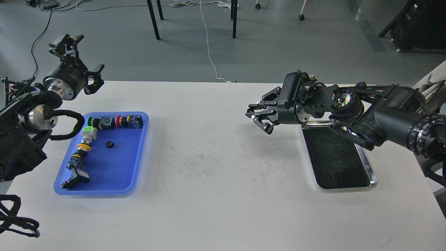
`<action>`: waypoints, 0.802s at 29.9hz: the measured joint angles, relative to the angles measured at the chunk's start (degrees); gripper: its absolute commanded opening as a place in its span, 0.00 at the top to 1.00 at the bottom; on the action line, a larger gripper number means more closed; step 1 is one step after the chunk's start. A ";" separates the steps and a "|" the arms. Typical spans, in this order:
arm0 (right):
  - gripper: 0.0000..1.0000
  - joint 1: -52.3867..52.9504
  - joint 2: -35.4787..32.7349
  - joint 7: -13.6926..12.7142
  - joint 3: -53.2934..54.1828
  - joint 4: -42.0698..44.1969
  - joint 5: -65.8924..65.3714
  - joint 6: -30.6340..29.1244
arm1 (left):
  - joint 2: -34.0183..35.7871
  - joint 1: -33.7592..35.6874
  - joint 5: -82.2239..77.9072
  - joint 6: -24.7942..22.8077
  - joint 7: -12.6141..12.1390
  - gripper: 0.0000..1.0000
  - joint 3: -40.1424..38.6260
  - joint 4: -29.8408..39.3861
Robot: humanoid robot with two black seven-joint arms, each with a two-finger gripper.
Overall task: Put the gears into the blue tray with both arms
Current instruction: 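Carry the black part with the right gripper to the table centre and release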
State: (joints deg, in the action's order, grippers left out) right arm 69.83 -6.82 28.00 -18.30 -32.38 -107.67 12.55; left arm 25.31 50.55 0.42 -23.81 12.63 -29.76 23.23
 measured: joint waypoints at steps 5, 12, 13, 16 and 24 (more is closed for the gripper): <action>0.99 -1.22 5.02 0.00 -3.79 4.14 0.00 2.03 | -0.19 -0.08 -0.05 -0.31 0.04 0.01 0.15 -0.09; 0.99 -0.95 6.78 0.00 -4.93 4.71 0.11 5.27 | -0.08 -0.35 -0.07 -0.36 0.18 0.01 0.31 -0.13; 0.99 -0.96 6.79 0.00 -4.92 4.71 0.15 6.79 | 0.09 -0.41 -0.07 -0.36 0.23 0.01 0.33 -0.13; 0.99 -1.45 6.82 0.00 -4.74 4.61 0.27 10.91 | 0.45 -0.44 0.00 -0.37 0.27 0.01 0.38 -0.13; 0.99 -3.93 6.82 0.00 -4.03 4.63 0.43 15.38 | 0.79 -0.54 0.02 -0.37 0.36 0.01 0.32 -0.08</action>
State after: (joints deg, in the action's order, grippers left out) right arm 65.89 0.00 28.00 -22.34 -27.76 -107.24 27.93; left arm 26.10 50.01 0.44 -24.18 12.99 -29.44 23.15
